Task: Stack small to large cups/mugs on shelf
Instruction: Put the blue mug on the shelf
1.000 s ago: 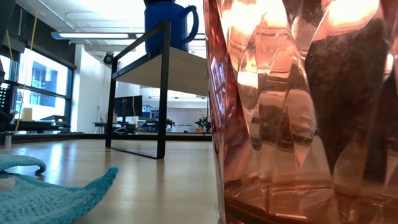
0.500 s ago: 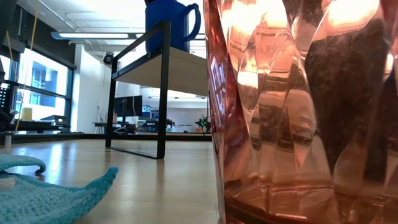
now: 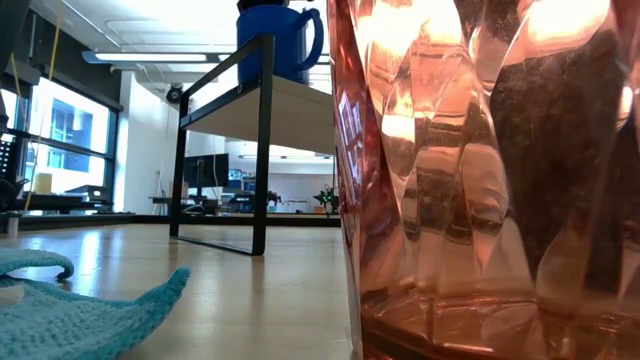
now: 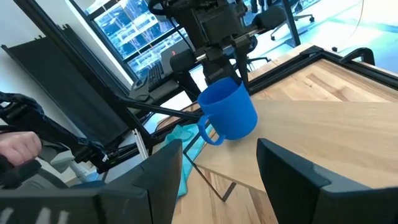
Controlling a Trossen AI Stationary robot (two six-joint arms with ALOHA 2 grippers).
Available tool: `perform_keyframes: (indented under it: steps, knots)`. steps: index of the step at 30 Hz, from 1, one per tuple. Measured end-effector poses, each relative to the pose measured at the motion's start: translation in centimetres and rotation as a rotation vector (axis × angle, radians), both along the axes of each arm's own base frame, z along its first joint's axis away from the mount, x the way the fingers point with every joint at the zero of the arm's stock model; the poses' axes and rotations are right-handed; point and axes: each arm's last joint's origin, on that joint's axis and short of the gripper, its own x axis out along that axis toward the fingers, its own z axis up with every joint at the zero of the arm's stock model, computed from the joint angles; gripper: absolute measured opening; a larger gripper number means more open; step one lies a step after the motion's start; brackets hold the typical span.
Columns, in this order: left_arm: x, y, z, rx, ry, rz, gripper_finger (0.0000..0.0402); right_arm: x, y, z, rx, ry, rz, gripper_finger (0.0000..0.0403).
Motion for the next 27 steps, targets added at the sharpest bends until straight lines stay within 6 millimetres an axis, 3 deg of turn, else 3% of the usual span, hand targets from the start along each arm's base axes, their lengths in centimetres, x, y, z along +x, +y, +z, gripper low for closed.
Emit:
perform_keyframes:
  steps: [14, 27]
  knots:
    - [1.1, 0.3, -1.4, -0.027, 0.031, -0.032, 0.0000, 0.0, 0.0, -0.1, 0.004, 0.012, -0.001, 0.0199]
    - [1.2, 0.3, -1.4, -0.035, 0.023, -0.040, 0.0001, 0.0, 0.0, -0.3, 0.002, 0.031, 0.000, 0.0199]
